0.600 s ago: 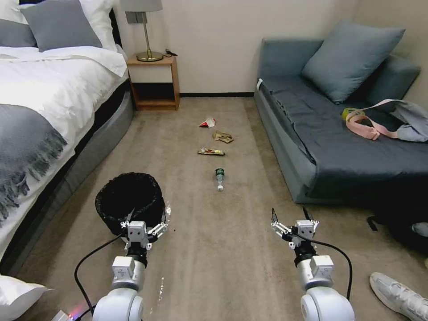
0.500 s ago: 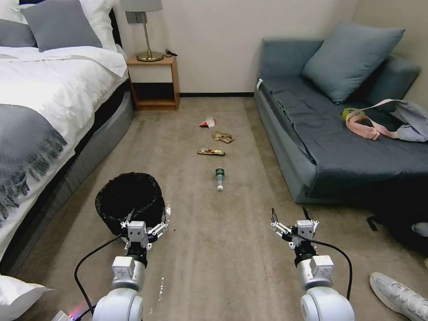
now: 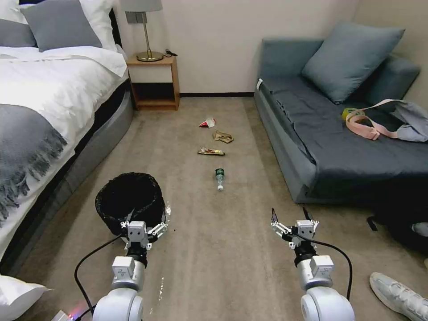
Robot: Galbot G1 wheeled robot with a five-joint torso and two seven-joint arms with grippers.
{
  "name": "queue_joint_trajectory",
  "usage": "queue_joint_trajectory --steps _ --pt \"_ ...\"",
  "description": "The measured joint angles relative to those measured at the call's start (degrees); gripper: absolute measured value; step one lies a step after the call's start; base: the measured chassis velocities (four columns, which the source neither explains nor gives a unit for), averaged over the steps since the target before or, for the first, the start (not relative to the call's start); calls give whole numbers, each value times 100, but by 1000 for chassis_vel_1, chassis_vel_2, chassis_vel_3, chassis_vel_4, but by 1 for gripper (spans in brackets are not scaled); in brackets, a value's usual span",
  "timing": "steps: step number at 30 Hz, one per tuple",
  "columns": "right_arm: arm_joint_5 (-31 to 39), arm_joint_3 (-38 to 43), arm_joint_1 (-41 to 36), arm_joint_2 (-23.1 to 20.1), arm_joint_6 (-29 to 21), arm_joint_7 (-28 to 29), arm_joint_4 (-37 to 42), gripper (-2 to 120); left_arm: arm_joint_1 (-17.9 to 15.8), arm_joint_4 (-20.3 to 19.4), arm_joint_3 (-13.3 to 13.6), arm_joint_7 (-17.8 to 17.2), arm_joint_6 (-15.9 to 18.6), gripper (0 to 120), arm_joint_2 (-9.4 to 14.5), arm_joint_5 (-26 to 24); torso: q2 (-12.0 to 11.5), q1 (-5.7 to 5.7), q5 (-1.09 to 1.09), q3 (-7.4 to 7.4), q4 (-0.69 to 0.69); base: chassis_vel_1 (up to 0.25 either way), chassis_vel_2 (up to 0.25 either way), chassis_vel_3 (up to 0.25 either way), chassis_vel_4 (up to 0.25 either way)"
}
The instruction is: Pick up the trash bin, then pick up the garbage on the floor and place it into the trash bin.
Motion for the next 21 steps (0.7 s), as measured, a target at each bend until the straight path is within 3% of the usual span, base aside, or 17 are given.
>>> queue_joint_trajectory --steps 21 --pt "90 40 -1 -42 -116 -1 45 100 -5 -14 -22 -15 34 100 17 -35 0 0 1 0 0 0 0 0 0"
